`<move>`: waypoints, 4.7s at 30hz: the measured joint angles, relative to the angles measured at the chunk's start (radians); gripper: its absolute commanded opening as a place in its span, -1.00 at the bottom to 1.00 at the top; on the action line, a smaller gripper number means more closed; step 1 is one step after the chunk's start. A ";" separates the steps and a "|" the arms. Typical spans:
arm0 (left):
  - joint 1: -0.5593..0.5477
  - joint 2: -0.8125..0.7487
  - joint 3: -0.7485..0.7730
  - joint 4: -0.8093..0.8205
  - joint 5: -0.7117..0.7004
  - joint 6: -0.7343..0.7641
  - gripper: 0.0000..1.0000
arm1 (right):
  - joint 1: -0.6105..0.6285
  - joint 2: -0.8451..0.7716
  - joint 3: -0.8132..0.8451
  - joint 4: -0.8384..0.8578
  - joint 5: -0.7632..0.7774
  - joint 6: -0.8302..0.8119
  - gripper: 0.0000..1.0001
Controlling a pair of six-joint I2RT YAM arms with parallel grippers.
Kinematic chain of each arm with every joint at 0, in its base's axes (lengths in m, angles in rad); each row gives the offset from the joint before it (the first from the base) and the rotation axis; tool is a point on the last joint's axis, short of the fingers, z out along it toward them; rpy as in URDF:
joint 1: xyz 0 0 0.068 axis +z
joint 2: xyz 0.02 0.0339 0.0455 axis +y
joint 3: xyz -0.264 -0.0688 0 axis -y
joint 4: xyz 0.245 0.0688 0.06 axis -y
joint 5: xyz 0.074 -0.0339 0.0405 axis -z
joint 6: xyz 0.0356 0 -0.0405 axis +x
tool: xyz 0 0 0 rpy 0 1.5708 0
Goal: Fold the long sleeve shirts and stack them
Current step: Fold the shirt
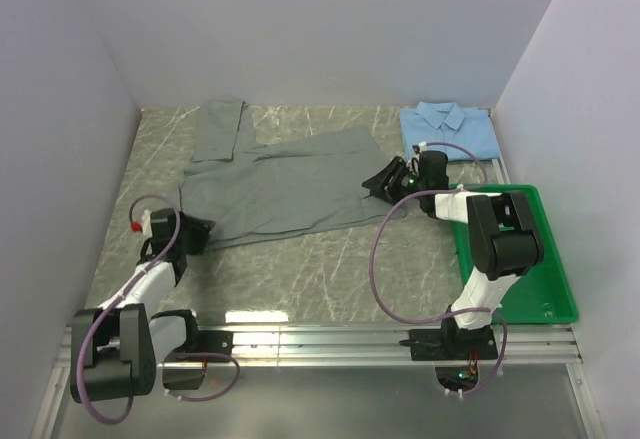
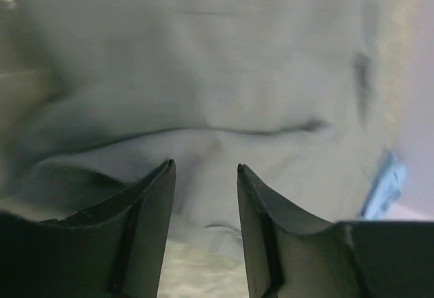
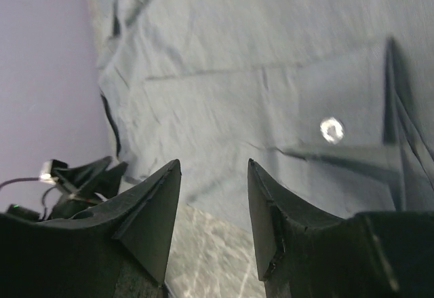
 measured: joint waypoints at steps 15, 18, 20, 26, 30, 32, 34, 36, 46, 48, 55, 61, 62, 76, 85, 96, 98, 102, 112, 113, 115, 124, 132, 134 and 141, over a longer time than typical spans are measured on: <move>0.085 -0.047 0.091 -0.352 -0.132 -0.027 0.18 | 0.056 -0.094 0.068 -0.318 0.222 -0.193 0.04; 0.077 -0.046 0.191 -0.393 -0.177 0.055 0.34 | 0.119 -0.097 0.153 -0.398 0.292 -0.263 0.03; 0.064 -0.037 0.251 -0.401 -0.192 0.109 0.43 | 0.174 -0.093 0.220 -0.463 0.342 -0.313 0.04; -0.086 0.056 0.347 -0.423 -0.220 0.203 0.42 | 0.337 -0.049 0.398 -0.599 0.492 -0.449 0.04; -0.160 0.156 0.367 -0.423 -0.216 0.224 0.40 | 0.371 -0.003 0.415 -0.661 0.532 -0.496 0.04; -0.162 0.193 0.367 -0.430 -0.215 0.226 0.40 | 0.368 0.018 0.402 -0.685 0.549 -0.509 0.04; -0.161 0.219 0.367 -0.436 -0.215 0.226 0.39 | 0.364 0.023 0.376 -0.709 0.571 -0.520 0.04; -0.161 0.228 0.364 -0.438 -0.214 0.225 0.39 | 0.360 0.022 0.343 -0.724 0.594 -0.523 0.04; -0.154 0.193 0.322 -0.446 -0.233 0.216 0.38 | 0.135 -0.155 0.104 -0.703 0.597 -0.422 0.00; -0.149 0.190 0.319 -0.446 -0.235 0.215 0.38 | 0.056 -0.182 0.077 -0.687 0.587 -0.396 0.00; -0.144 0.189 0.298 -0.454 -0.261 0.204 0.38 | -0.014 -0.183 0.027 -0.652 0.532 -0.327 -0.03; -0.142 0.189 0.271 -0.460 -0.278 0.185 0.38 | -0.014 -0.165 0.023 -0.618 0.504 -0.305 -0.05; -0.142 0.189 0.268 -0.460 -0.280 0.182 0.38 | -0.014 -0.158 0.023 -0.613 0.500 -0.304 -0.05; -0.122 0.200 0.259 -0.452 -0.288 0.156 0.37 | -0.014 -0.103 0.056 -0.620 0.481 -0.318 -0.31; -0.116 0.204 0.259 -0.441 -0.288 0.156 0.36 | 0.006 -0.101 0.069 -0.658 0.471 -0.328 -0.28; -0.104 0.204 0.259 -0.439 -0.282 0.155 0.34 | 0.021 -0.083 0.089 -0.689 0.491 -0.352 -0.95; -0.102 0.204 0.259 -0.439 -0.281 0.155 0.33 | 0.023 -0.083 0.091 -0.695 0.503 -0.356 -1.00; -0.095 0.204 0.259 -0.440 -0.276 0.155 0.33 | 0.022 -0.083 0.098 -0.712 0.528 -0.370 -1.00; -0.066 0.200 0.258 -0.449 -0.261 0.154 0.31 | 0.022 -0.089 0.099 -0.740 0.540 -0.373 -1.00; -0.061 0.193 0.255 -0.456 -0.258 0.154 0.30 | 0.022 -0.096 0.093 -0.745 0.542 -0.375 -1.00; -0.046 0.164 0.237 -0.466 -0.251 0.154 0.31 | 0.021 -0.113 0.077 -0.755 0.544 -0.377 -1.00; 0.003 -0.055 0.206 -0.653 -0.227 0.176 0.55 | 0.011 -0.267 0.019 -0.848 0.560 -0.387 -0.14; -0.053 -0.059 0.449 -0.671 -0.203 0.266 0.66 | 0.175 -0.430 0.068 -0.800 0.648 -0.406 -0.07; -0.116 -0.034 0.484 -0.651 -0.193 0.269 0.61 | 0.254 -0.366 0.130 -0.779 0.644 -0.420 -0.07; -0.317 0.230 0.551 -0.574 -0.122 0.269 0.47 | 0.367 -0.113 0.259 -0.732 0.586 -0.460 0.00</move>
